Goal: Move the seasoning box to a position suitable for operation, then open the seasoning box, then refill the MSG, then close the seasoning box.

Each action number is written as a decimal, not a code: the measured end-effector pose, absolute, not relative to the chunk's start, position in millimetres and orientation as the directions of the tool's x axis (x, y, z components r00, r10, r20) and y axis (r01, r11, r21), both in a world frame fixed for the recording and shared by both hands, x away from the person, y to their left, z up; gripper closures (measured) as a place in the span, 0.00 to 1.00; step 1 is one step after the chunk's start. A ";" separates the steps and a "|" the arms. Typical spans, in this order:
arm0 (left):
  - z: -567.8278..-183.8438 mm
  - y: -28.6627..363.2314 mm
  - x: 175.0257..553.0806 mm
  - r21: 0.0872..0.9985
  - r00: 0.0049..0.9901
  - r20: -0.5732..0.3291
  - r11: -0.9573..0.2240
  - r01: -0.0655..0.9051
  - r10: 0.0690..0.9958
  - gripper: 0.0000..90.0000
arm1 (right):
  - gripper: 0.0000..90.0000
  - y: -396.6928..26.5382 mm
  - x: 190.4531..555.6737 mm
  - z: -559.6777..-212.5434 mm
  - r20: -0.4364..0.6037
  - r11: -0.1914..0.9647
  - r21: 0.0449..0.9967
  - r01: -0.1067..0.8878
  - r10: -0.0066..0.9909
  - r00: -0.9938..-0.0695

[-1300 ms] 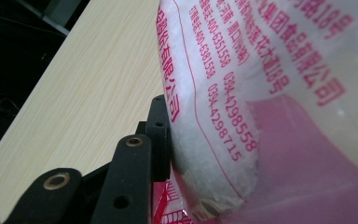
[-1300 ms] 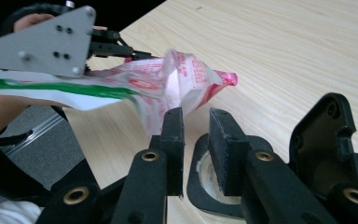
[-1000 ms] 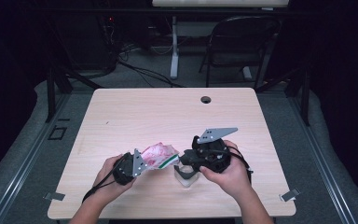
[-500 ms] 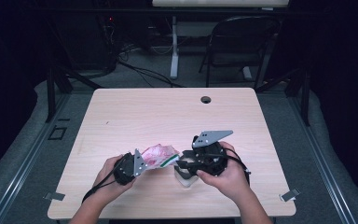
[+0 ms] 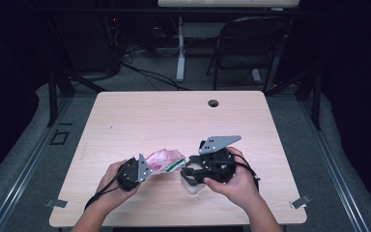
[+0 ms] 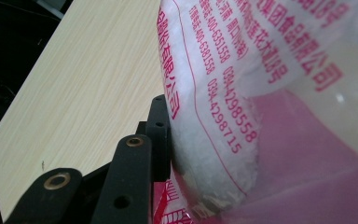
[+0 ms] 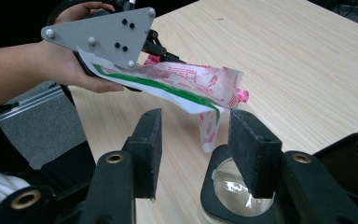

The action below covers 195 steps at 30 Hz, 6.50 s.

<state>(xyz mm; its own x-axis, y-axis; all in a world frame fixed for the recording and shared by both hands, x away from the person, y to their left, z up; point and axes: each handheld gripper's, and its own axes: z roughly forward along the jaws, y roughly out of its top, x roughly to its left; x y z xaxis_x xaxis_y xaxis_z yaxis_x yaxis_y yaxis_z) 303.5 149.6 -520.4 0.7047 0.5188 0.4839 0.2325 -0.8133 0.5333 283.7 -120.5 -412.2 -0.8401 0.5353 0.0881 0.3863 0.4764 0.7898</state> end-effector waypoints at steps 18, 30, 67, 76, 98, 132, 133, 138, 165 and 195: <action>-533.4 133.2 295.9 0.483 0.740 0.494 -0.852 0.203 0.457 0.78 | 0.78 -92.9 286.4 -431.6 0.063 0.561 0.747 0.356 0.473 -0.879; -542.9 135.3 299.4 0.494 0.769 0.432 -0.837 0.236 0.472 0.78 | 1.00 -89.5 290.3 -440.9 0.089 0.574 0.718 0.394 0.486 -0.869; -575.4 130.5 308.8 0.628 0.784 0.295 -0.729 0.272 0.546 0.71 | 1.00 -83.1 289.7 -446.2 0.078 0.599 0.695 0.398 0.487 -0.870; -556.4 130.0 308.4 0.583 0.741 0.402 -0.775 0.245 0.537 0.73 | 1.00 -89.7 291.0 -442.3 0.101 0.544 0.735 0.404 0.501 -0.859; -506.5 114.9 308.3 0.355 0.558 0.757 -0.931 0.086 0.340 0.75 | 1.00 -118.4 303.2 -435.4 0.189 0.373 0.801 0.468 0.585 -0.789; -476.2 104.5 306.2 0.129 0.519 0.849 -0.991 -0.023 0.098 0.76 | 1.00 -134.2 305.7 -432.6 0.216 0.331 0.800 0.501 0.620 -0.754; -476.2 104.5 306.2 0.129 0.519 0.849 -0.991 -0.023 0.098 0.76 | 1.00 -134.2 305.7 -432.6 0.216 0.331 0.800 0.501 0.620 -0.754; -475.8 103.4 307.0 0.103 0.512 0.856 -0.994 -0.036 0.070 0.76 | 1.00 -134.6 306.9 -434.1 0.221 0.329 0.796 0.507 0.623 -0.751; -467.0 95.4 306.0 -0.005 0.474 0.880 -0.999 -0.052 -0.029 0.77 | 1.00 -140.0 310.7 -437.2 0.241 0.312 0.790 0.528 0.635 -0.734; -458.2 93.6 302.9 -0.069 0.447 0.890 -0.996 -0.065 -0.091 0.77 | 1.00 -141.0 314.4 -438.5 0.249 0.321 0.776 0.544 0.635 -0.731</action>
<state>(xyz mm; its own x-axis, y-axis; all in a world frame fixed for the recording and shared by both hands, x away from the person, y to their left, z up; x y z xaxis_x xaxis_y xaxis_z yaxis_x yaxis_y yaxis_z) 302.9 93.6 -458.2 0.4465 -0.0907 0.8902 -0.0648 -0.9955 -0.0690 314.4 -141.0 -438.5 -0.7310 0.6352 0.2493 0.5435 0.3211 0.7756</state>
